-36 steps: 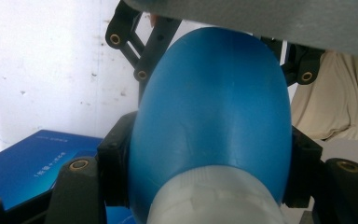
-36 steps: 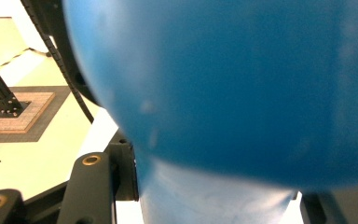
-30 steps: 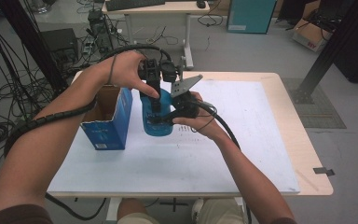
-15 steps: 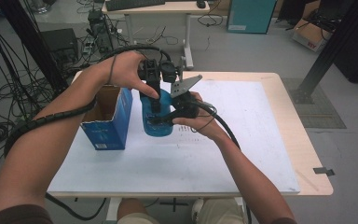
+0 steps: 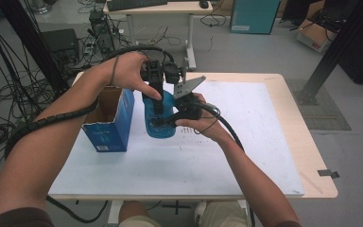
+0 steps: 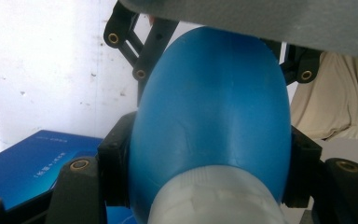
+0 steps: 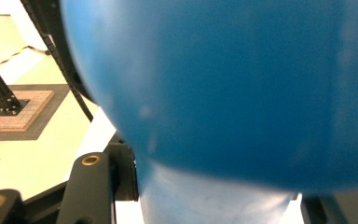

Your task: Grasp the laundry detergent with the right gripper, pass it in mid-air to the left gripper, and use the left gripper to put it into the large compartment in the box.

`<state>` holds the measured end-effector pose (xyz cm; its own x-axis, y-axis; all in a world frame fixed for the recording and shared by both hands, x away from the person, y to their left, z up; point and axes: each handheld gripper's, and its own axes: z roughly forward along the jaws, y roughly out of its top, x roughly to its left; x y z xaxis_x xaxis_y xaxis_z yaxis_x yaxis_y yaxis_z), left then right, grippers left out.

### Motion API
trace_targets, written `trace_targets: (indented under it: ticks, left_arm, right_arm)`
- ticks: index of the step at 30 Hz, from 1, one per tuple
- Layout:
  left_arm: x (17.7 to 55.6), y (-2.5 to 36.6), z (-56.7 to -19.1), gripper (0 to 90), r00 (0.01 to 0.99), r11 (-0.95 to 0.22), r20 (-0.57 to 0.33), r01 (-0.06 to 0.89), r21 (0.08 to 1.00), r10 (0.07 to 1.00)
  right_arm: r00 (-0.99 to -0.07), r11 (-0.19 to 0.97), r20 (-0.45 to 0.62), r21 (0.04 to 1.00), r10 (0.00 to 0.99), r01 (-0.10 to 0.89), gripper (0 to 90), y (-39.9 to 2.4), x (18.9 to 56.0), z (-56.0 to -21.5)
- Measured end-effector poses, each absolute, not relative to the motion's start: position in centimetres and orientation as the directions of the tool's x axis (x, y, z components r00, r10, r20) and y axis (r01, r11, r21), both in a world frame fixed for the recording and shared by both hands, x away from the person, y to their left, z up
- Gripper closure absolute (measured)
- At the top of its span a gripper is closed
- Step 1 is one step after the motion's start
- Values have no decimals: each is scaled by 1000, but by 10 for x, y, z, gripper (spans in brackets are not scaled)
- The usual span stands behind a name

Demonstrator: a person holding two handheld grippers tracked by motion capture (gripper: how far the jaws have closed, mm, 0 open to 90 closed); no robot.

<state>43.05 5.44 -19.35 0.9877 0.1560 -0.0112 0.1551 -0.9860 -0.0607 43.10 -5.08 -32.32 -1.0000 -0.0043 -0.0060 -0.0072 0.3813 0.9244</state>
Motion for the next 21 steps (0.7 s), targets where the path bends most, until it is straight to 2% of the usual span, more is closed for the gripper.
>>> trace_targets:
  ticks: [21]
  left_arm:
    - [429, 56, -193, 364, 988, -986, 4, 155, -55, 155]
  right_arm:
    - [-1000, 378, -7, 926, 4, -5, 399, -50, 430, -324]
